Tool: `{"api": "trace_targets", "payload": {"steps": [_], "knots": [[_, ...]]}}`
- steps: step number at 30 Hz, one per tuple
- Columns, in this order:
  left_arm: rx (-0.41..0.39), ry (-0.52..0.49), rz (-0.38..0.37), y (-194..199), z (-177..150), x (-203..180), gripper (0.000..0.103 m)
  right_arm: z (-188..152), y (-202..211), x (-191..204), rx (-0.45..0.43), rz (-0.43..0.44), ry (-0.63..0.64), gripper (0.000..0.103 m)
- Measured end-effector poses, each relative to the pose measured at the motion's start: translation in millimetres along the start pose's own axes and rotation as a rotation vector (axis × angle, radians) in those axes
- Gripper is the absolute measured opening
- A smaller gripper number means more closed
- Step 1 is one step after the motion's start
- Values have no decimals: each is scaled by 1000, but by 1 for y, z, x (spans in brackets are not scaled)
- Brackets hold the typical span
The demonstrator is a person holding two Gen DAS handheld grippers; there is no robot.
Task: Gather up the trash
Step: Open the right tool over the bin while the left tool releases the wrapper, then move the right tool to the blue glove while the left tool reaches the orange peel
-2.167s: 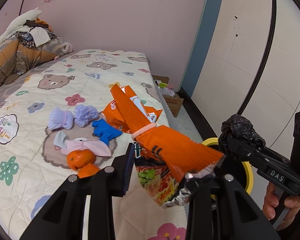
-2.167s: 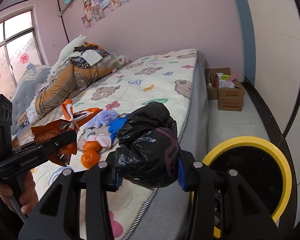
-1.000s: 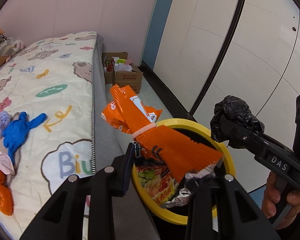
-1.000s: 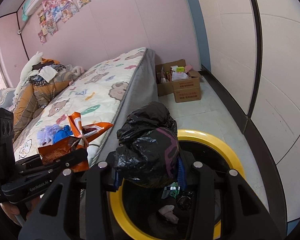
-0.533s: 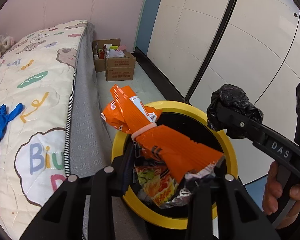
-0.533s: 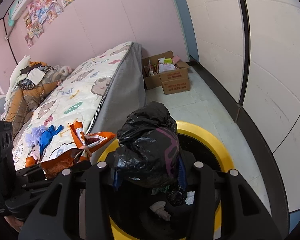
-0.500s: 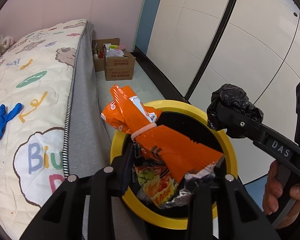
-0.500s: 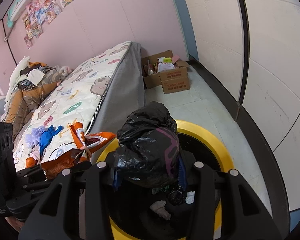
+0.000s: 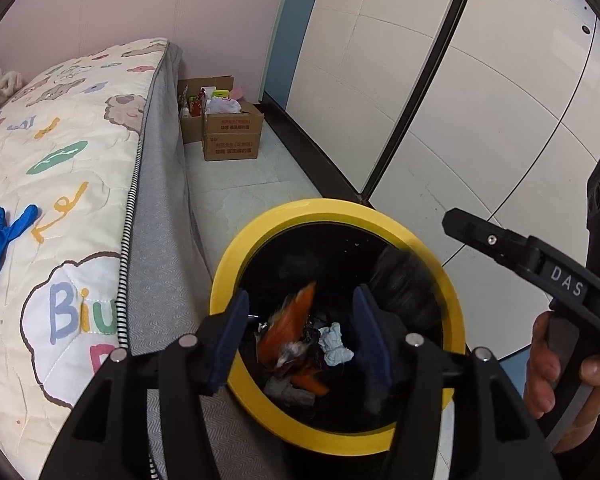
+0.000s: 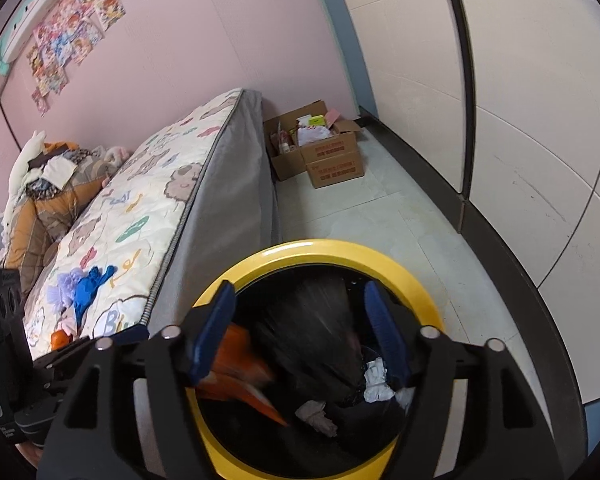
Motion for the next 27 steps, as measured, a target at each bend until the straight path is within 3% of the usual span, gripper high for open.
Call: {"api": "trace_targets", "payload": {"steps": [3,6,16,27], "knots": [[-15,30,7,5,1,4,75,1,5,-5,-10,-4,-18,69],[-27,63,10,11,3,11,82,2,12,-6,-20,-6,-22,69],[-75,134,74,41,6,52,87,1,26,19,-27,43,-1,70],[-121,205,183,81,-7,121,88,0,28,94,-17,131,111,71]]}}
Point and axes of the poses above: each gripper's, at about its wrist camera, not at the fingertips, and y roughly against the way its jaws point, x to its left, z to its top, the point moved 7 cm from there along -y, roughly the way its jaws point, and after that the axes turned 6 degrees about z, right-handed, at the moved point
